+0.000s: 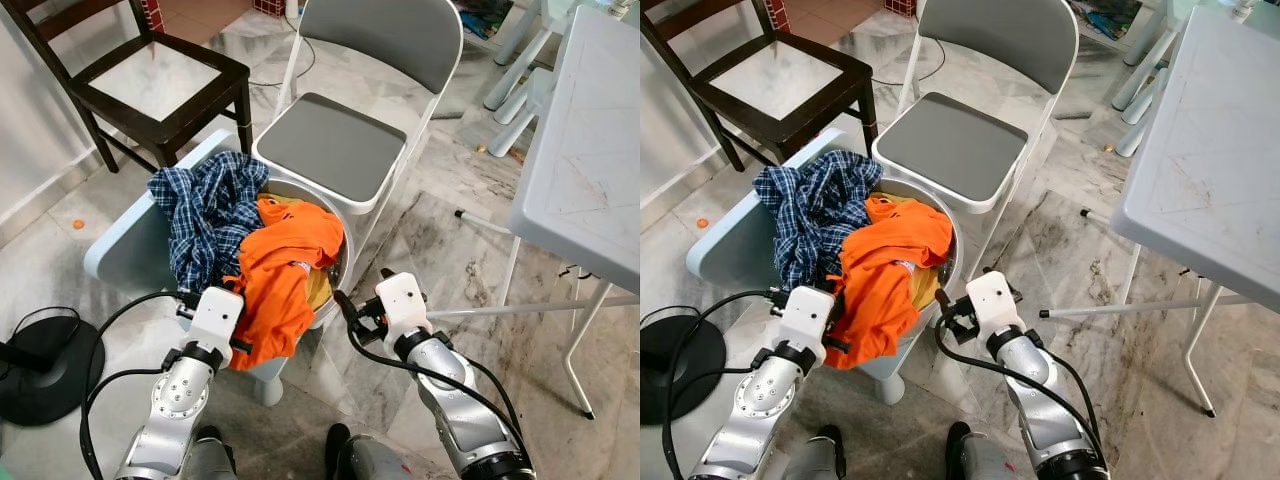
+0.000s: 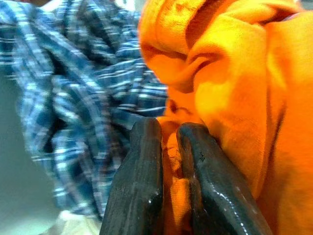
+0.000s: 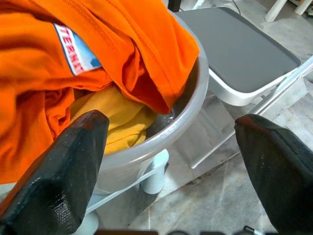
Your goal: Hang hanger
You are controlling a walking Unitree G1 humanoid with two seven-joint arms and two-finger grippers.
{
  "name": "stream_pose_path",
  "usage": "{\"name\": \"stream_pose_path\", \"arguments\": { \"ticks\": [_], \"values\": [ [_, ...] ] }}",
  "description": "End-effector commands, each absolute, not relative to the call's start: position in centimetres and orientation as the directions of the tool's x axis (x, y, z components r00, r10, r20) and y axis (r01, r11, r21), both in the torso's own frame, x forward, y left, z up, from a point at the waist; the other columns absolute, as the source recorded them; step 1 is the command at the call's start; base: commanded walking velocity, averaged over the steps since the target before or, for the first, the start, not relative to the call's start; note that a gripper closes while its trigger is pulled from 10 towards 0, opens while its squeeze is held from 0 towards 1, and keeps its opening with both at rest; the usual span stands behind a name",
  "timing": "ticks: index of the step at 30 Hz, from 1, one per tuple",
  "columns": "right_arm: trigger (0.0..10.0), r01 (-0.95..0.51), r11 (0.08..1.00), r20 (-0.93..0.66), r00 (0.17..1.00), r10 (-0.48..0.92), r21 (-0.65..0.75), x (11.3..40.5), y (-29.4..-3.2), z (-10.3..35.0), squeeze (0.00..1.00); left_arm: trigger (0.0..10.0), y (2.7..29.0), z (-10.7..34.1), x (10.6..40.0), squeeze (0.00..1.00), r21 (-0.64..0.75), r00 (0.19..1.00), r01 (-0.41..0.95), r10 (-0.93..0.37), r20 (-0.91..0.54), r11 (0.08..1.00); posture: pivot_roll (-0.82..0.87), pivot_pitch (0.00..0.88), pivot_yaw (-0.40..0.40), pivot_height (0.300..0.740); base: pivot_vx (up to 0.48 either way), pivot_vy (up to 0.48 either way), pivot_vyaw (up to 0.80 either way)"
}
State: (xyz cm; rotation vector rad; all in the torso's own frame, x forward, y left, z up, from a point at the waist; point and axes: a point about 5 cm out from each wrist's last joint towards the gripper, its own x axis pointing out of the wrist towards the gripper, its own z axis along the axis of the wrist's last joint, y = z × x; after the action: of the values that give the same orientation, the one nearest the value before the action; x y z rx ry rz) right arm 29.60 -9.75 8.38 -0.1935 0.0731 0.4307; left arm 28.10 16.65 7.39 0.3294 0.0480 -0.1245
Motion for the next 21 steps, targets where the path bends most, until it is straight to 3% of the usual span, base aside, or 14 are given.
{"name": "stream_pose_path", "arguments": {
  "ticks": [1, 7, 21],
  "values": [
    [10.0, -0.402, 0.901, -0.132, 0.914, 0.384, -0.16, 29.6, -10.5, 7.9, 0.0, 10.0, 17.8, 7.4, 28.2, 0.0, 0.318, 0.997, 0.065, -0.045, -0.069, 0.946, 0.18, 0.283, -0.135, 0.74, 0.0, 0.0, 0.0],
    [10.0, -0.389, 0.914, -0.102, 0.92, 0.379, -0.117, 29.6, -10.4, 8.4, 0.0, 10.0, 19.2, 9.4, 28.8, 0.0, 0.259, 0.998, -0.055, 0.043, 0.052, 0.964, 0.18, 0.279, -0.129, 0.74, 0.0, 0.0, 0.0],
    [10.0, -0.333, 0.941, -0.083, 0.941, 0.328, -0.06, 29.8, -10.7, 8.6, 0.0, 10.0, 17.1, 10.6, 27.5, 0.0, 0.193, 0.989, -0.005, -0.024, 0.148, 0.981, 0.19, 0.276, -0.117, 0.74, 0.0, 0.0, 0.0]
  ]
}}
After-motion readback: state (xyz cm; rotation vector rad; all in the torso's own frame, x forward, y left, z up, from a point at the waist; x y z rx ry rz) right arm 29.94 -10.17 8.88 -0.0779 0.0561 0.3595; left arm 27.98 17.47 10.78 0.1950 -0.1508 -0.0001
